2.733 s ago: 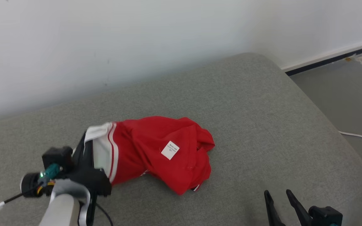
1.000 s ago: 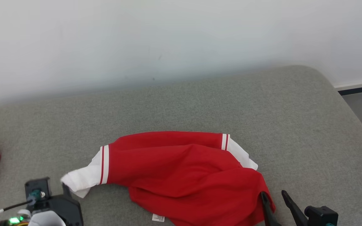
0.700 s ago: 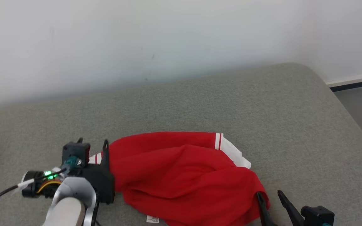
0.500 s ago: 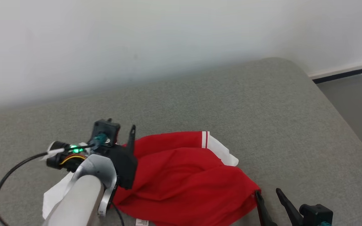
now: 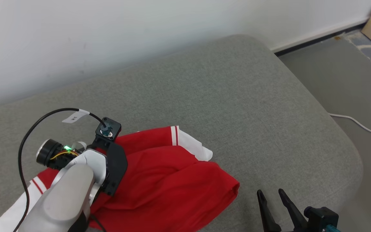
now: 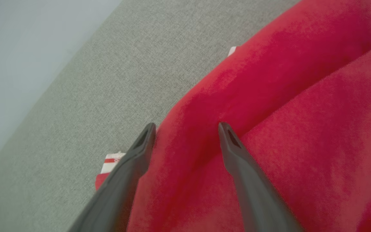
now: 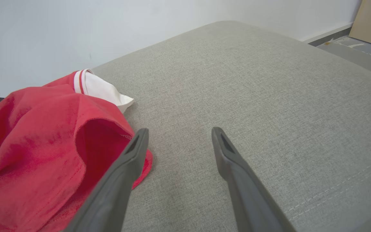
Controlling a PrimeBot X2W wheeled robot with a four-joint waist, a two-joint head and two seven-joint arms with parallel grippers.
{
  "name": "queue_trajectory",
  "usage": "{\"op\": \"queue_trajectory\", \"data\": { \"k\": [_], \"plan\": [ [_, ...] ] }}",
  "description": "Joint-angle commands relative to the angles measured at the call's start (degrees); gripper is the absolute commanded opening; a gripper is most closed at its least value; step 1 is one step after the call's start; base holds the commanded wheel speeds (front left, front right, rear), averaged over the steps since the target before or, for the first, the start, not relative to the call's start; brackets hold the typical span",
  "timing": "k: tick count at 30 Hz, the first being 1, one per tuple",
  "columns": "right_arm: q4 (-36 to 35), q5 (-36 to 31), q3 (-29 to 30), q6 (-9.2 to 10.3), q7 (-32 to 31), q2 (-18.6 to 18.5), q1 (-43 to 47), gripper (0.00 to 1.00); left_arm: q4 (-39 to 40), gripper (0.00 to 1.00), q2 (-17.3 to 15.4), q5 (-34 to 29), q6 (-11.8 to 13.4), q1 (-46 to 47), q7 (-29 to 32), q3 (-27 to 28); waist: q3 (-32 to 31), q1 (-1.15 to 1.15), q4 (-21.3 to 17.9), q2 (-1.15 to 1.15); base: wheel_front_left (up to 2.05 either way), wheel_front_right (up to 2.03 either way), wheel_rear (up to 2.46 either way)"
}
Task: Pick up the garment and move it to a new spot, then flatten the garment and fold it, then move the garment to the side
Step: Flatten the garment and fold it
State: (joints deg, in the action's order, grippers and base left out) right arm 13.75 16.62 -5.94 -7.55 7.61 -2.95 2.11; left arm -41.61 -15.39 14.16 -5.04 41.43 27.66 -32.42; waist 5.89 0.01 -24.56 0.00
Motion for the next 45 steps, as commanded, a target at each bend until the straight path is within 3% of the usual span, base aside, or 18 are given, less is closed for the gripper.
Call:
{"op": "queue_trajectory", "data": {
  "k": [1, 4, 5, 6, 11, 22, 28, 33, 38, 41, 45],
  "plan": [
    [0.38, 0.32, -0.23, 0.12, 0.55, 0.12, -0.57, 1.0, -0.63, 1.0, -0.18, 0.17, -0.15, 0.86, 0.26, -0.18, 2.2, -0.01, -1.96, 0.0, 0.0, 0.0, 0.0],
    [1.18, 0.69, -0.61, 0.12, 1.07, 0.12, -1.37, 1.0, -2.1, 1.0, -0.5, 0.07, -0.25, 1.82, 0.38, -0.53, 2.62, -0.01, -1.88, 0.0, 0.0, 0.0, 0.0],
    [1.44, 0.79, -0.78, 0.12, 1.15, 0.12, -1.59, 1.0, -2.55, 0.43, -0.46, 0.04, -0.26, 1.96, 0.08, -0.66, 2.7, -0.01, -1.78, 0.0, 0.0, 0.0, 0.0],
    [1.7, 0.9, -0.92, 0.12, 1.27, 0.12, -1.88, 1.0, -2.65, 0.0, -0.36, -0.1, -0.3, 2.17, -0.55, -0.82, 2.78, -0.01, -1.64, 0.0, 0.0, 0.0, 0.0],
    [2.82, 1.0, -1.21, 0.13, 1.95, 0.1, -2.9, 1.0, -0.87, 0.0, 1.26, -0.4, 1.38, 4.58, -9.43, 0.0, 2.71, -0.01, -0.1, 0.0, 0.0, 0.0, 0.0],
    [3.25, -0.46, -0.39, 0.13, 1.56, 0.09, -2.23, 1.0, 11.32, 0.0, 9.33, 0.96, 4.21, 16.16, -33.09, 3.12, -0.24, -0.01, 4.74, 0.0, 0.0, 0.0, 0.0],
    [2.47, -0.87, 0.42, 0.13, 0.91, 0.08, -1.16, 1.0, 19.18, 0.0, 10.08, 1.75, 5.58, 15.62, -35.3, 3.71, -1.91, -0.01, 7.98, 0.0, 0.0, 0.0, 0.0],
    [1.32, -1.01, 0.7, 0.13, 0.16, 0.09, -0.07, 1.0, 25.11, 0.0, 6.46, 3.13, 6.67, 5.06, -32.08, 2.95, -2.02, -0.01, 11.55, 0.0, 0.0, 0.0, 0.0],
    [0.56, -1.05, 1.02, 0.13, -0.18, 0.07, 0.22, 1.0, 27.86, 0.0, 1.35, 7.16, 8.7, -14.61, -30.57, 3.75, -1.48, -0.01, 13.62, 0.0, 0.0, 0.0, 0.0],
    [0.32, -1.41, 1.18, 0.13, -0.4, 0.09, 0.16, 1.0, 27.34, 0.0, -1.06, 9.09, 10.61, -24.36, -31.92, 5.15, -1.43, -0.01, 14.65, 0.0, 0.0, 0.0, 0.0],
    [0.02, -2.08, 1.69, 0.13, -0.99, -0.28, 0.3, 1.0, 24.41, 0.0, -1.79, 11.92, 12.99, -32.06, -35.33, 8.07, -1.76, -0.01, 16.65, 0.0, 0.0, 0.0, 0.0]
  ]
}}
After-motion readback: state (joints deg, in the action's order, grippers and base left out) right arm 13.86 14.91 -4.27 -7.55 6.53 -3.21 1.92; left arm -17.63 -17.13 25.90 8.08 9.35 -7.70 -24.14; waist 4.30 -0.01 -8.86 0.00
